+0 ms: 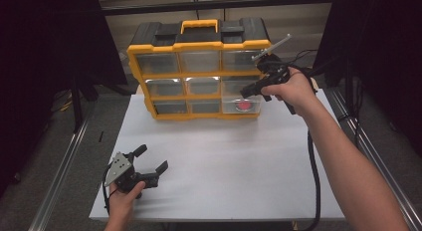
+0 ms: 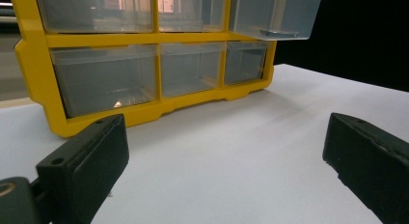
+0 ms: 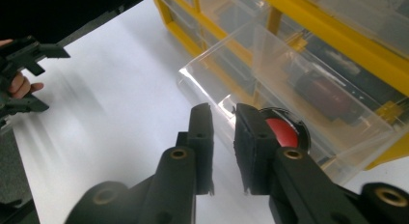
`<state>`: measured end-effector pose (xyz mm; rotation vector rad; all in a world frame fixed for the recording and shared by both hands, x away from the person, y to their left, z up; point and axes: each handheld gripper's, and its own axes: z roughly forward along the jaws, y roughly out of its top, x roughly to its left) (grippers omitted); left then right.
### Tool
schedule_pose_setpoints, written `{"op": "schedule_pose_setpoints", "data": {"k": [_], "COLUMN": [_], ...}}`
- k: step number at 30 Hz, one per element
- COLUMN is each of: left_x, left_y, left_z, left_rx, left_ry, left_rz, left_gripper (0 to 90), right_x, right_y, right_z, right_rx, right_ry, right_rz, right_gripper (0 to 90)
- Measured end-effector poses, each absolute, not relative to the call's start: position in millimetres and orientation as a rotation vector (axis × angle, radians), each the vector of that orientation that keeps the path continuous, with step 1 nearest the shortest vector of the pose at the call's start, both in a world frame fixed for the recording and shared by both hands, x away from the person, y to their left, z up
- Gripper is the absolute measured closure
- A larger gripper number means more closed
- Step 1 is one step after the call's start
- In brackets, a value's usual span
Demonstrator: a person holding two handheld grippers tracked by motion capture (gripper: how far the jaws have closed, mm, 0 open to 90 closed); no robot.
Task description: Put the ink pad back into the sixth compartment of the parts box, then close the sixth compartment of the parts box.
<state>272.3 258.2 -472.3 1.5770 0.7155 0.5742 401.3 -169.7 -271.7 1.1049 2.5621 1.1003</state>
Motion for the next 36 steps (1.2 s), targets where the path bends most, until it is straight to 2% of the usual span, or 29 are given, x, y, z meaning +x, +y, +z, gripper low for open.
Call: {"op": "schedule_pose_setpoints", "data": {"k": [6,11,33,36], "left_x": [272,271,272,273], "left_y": [257,257,260,257], "left_z": [-473,-473,-472,-473], "left_rx": [1.56,1.565,1.597,1.563], "left_ry": [0.725,0.723,0.712,0.722], "left_rz": [0.557,0.558,0.579,0.562], "left_gripper": [2.4,2.4,2.4,2.4], "right_x": [394,390,390,390], "right_y": [-165,-165,-162,-163], "right_z": [-274,-275,-293,-293], "right_rx": [1.017,0.991,0.956,0.957], "right_ry": [2.616,2.636,2.695,2.695], "right_rz": [1.089,1.071,1.022,1.021], "right_gripper": [86.2,88.2,88.2,88.0]}}
